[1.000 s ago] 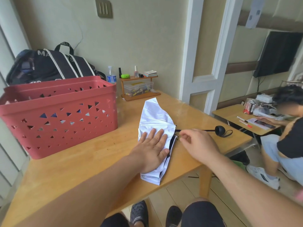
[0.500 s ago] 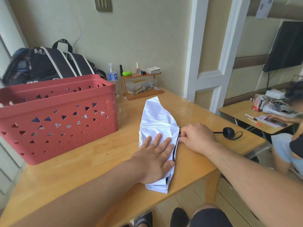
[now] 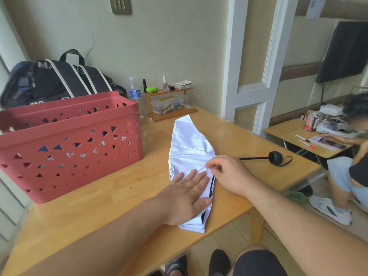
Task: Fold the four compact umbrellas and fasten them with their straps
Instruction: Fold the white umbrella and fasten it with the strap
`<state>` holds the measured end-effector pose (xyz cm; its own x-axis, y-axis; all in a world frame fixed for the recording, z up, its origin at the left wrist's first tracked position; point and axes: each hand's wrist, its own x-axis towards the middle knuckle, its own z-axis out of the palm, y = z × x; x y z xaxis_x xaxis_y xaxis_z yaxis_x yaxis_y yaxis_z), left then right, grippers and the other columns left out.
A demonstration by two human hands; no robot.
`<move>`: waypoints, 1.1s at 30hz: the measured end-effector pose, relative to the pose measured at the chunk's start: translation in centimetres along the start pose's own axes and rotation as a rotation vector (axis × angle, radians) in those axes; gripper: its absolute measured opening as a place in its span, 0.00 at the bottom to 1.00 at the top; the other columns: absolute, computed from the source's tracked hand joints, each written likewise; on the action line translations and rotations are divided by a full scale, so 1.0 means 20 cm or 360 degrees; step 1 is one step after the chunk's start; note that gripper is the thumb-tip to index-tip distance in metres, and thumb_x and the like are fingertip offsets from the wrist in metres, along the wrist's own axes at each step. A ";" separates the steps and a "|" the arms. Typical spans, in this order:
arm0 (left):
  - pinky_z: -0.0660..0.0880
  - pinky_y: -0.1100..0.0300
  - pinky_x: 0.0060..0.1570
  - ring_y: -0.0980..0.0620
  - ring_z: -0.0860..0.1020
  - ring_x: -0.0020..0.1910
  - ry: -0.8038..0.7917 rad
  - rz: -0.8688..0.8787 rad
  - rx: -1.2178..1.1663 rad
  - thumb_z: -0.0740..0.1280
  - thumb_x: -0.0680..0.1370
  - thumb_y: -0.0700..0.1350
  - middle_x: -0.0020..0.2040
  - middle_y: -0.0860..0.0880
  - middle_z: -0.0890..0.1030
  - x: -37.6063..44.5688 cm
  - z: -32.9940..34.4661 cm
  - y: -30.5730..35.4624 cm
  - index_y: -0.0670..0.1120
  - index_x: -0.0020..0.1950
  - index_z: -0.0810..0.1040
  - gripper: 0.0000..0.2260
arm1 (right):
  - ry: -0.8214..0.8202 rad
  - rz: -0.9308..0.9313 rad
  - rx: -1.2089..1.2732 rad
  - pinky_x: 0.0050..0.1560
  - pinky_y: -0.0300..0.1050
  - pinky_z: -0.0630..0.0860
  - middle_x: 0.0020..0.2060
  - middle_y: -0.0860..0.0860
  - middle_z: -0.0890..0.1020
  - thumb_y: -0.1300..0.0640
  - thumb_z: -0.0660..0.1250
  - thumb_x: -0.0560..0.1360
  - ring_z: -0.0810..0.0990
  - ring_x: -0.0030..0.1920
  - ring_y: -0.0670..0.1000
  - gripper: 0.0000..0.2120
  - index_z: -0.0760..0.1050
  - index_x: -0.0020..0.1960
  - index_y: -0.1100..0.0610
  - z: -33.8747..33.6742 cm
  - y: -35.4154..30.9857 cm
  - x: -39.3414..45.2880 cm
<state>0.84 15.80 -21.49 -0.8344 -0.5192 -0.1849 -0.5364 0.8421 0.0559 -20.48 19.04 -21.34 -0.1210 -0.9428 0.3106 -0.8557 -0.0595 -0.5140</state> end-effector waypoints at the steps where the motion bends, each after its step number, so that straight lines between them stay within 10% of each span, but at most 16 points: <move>1: 0.35 0.48 0.81 0.53 0.29 0.81 -0.0013 -0.0018 -0.0019 0.42 0.85 0.66 0.83 0.54 0.33 -0.03 0.01 0.00 0.53 0.84 0.36 0.33 | 0.0013 0.0029 0.0047 0.50 0.24 0.69 0.49 0.40 0.82 0.61 0.67 0.80 0.79 0.48 0.40 0.11 0.85 0.56 0.51 0.00 0.01 0.00; 7: 0.33 0.49 0.80 0.50 0.25 0.79 -0.0042 -0.0077 0.0012 0.40 0.82 0.69 0.82 0.52 0.29 -0.20 0.06 0.03 0.57 0.83 0.33 0.33 | -0.0094 0.0061 0.0131 0.52 0.35 0.72 0.48 0.42 0.79 0.50 0.71 0.78 0.78 0.47 0.38 0.05 0.83 0.54 0.46 0.01 -0.03 0.03; 12: 0.34 0.52 0.81 0.54 0.27 0.80 0.0035 -0.0039 -0.0076 0.43 0.83 0.69 0.82 0.54 0.31 -0.20 0.06 0.04 0.54 0.85 0.36 0.35 | -0.0315 0.0055 -0.0039 0.68 0.42 0.67 0.59 0.45 0.70 0.45 0.68 0.79 0.71 0.64 0.47 0.17 0.75 0.68 0.44 0.03 -0.07 0.00; 15: 0.52 0.57 0.80 0.57 0.49 0.83 0.0238 -0.0091 -0.0340 0.52 0.82 0.70 0.83 0.58 0.54 -0.22 0.05 0.01 0.54 0.84 0.50 0.35 | -0.0324 0.0055 -0.0153 0.74 0.47 0.63 0.63 0.45 0.67 0.39 0.66 0.79 0.64 0.70 0.49 0.23 0.69 0.72 0.42 0.06 -0.06 -0.04; 19: 0.71 0.59 0.59 0.51 0.77 0.63 0.0548 -0.0272 -0.0519 0.61 0.84 0.59 0.63 0.54 0.81 -0.14 -0.08 -0.09 0.56 0.70 0.73 0.16 | -0.0362 0.0024 -0.0160 0.74 0.43 0.61 0.65 0.42 0.64 0.35 0.67 0.77 0.59 0.74 0.46 0.31 0.66 0.76 0.42 0.05 -0.06 -0.08; 25: 0.59 0.45 0.72 0.45 0.57 0.75 0.0064 -0.0324 0.0255 0.53 0.76 0.77 0.78 0.57 0.56 -0.09 -0.15 -0.13 0.62 0.81 0.57 0.37 | -0.0634 0.0088 -0.0175 0.70 0.37 0.60 0.68 0.40 0.62 0.31 0.73 0.71 0.59 0.69 0.40 0.43 0.64 0.80 0.44 -0.05 -0.09 -0.09; 29: 0.55 0.43 0.74 0.42 0.54 0.77 0.0035 -0.0332 0.0255 0.48 0.74 0.80 0.78 0.56 0.50 -0.09 -0.10 -0.16 0.65 0.82 0.48 0.40 | -0.0373 0.0011 -0.0368 0.57 0.45 0.73 0.57 0.47 0.77 0.38 0.71 0.75 0.75 0.62 0.51 0.19 0.80 0.59 0.48 -0.10 -0.23 0.02; 33: 0.49 0.44 0.78 0.44 0.47 0.80 0.0068 -0.0356 0.0061 0.51 0.72 0.82 0.80 0.57 0.45 -0.12 -0.04 -0.15 0.63 0.83 0.43 0.46 | -0.0300 -0.0036 -0.0197 0.71 0.45 0.65 0.73 0.49 0.70 0.33 0.63 0.78 0.67 0.74 0.50 0.33 0.70 0.74 0.54 0.02 -0.29 -0.10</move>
<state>4.33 14.32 -20.50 -0.7002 -0.6987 -0.1469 -0.7042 0.7098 -0.0192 -15.13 21.19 -19.41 -0.0149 -0.9870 0.1598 -0.9139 -0.0515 -0.4027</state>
